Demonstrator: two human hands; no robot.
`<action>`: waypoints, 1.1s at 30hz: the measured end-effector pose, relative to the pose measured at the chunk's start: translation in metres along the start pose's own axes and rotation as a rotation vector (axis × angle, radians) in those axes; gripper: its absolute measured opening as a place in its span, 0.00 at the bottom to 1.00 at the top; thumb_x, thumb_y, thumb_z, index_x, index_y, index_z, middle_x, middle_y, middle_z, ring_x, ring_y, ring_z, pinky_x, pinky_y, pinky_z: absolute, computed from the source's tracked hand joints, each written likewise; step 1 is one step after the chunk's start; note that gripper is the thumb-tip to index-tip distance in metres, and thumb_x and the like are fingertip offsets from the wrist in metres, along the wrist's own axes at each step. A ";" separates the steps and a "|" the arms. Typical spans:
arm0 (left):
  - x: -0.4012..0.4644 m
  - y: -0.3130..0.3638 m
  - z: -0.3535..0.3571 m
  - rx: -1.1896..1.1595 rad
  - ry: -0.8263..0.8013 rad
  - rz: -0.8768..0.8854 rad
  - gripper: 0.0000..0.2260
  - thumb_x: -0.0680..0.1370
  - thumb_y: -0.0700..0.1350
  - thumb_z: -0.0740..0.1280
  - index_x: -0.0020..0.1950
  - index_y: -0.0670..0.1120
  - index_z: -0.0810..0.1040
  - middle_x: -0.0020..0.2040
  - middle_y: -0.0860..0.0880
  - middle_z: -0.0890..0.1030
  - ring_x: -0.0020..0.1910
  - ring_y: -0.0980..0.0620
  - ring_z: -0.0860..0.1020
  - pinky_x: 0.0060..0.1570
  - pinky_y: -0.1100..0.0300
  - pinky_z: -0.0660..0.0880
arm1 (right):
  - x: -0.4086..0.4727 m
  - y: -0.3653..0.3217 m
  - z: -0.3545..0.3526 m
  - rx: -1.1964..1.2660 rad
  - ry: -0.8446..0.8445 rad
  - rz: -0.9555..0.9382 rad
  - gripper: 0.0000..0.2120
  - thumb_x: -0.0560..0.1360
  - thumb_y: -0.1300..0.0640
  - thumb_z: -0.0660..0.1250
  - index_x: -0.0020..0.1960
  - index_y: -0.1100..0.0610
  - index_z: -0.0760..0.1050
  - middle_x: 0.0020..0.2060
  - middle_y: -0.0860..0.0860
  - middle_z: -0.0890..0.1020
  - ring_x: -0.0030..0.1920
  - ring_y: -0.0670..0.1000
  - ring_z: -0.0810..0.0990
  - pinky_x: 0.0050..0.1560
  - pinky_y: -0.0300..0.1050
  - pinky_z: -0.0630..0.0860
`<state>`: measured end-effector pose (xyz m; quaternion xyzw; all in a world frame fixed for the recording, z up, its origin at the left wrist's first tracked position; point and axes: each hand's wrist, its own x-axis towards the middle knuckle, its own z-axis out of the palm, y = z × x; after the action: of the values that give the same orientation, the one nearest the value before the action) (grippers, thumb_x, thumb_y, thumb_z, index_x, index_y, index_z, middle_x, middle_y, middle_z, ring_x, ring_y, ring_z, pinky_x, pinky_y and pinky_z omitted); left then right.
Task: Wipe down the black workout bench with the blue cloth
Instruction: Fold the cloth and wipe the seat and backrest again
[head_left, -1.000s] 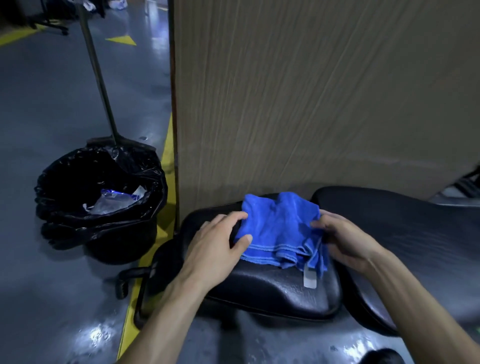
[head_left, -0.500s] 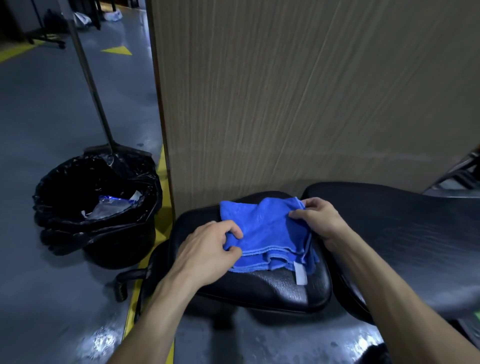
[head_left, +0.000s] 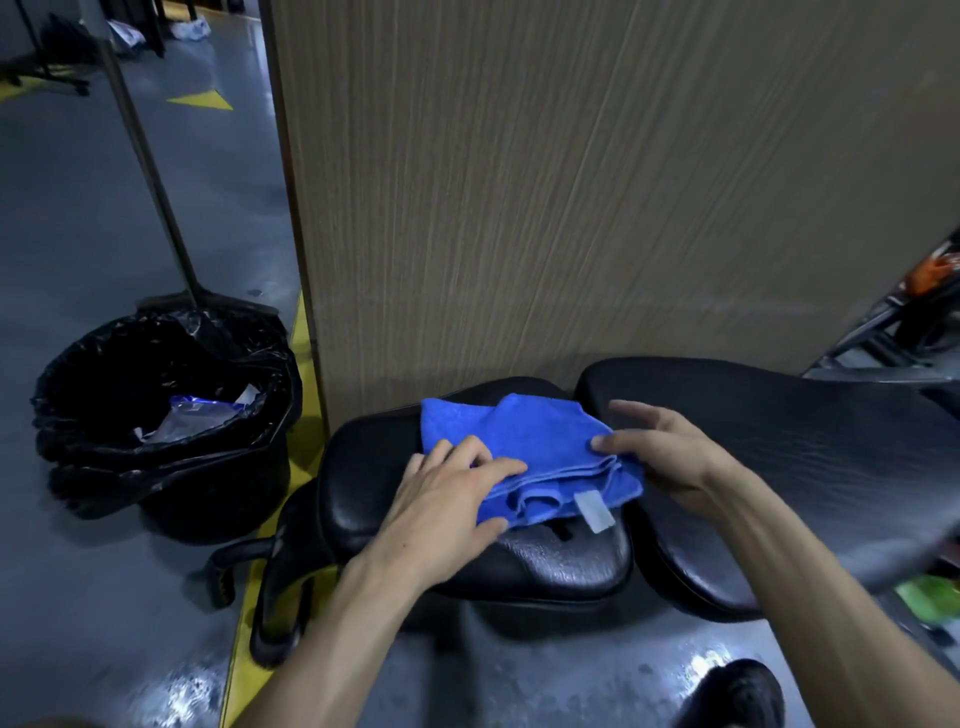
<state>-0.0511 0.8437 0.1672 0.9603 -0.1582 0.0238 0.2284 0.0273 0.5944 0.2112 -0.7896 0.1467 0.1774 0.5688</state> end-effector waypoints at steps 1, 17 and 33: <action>-0.001 0.001 0.000 0.004 0.001 0.009 0.27 0.77 0.56 0.67 0.75 0.64 0.64 0.60 0.60 0.67 0.59 0.55 0.66 0.55 0.61 0.59 | 0.000 0.000 -0.004 0.047 0.016 0.006 0.39 0.65 0.68 0.77 0.73 0.58 0.69 0.58 0.60 0.82 0.53 0.56 0.84 0.54 0.51 0.81; -0.012 -0.032 -0.033 -0.385 0.141 -0.347 0.12 0.80 0.43 0.63 0.56 0.57 0.81 0.52 0.58 0.82 0.51 0.55 0.82 0.54 0.52 0.79 | -0.043 -0.046 0.112 -0.340 -0.295 -0.484 0.36 0.73 0.58 0.74 0.76 0.44 0.65 0.66 0.44 0.75 0.38 0.43 0.83 0.37 0.46 0.83; -0.017 -0.036 -0.040 -0.556 0.047 -0.316 0.20 0.83 0.52 0.61 0.74 0.60 0.67 0.62 0.63 0.78 0.57 0.64 0.78 0.58 0.58 0.76 | 0.017 -0.042 0.066 -0.416 0.372 -0.209 0.12 0.63 0.52 0.78 0.41 0.56 0.81 0.38 0.53 0.85 0.44 0.56 0.85 0.44 0.52 0.81</action>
<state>-0.0545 0.8969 0.1851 0.8731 -0.0022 -0.0338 0.4864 0.0539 0.6695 0.2203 -0.9190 0.1268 -0.0037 0.3734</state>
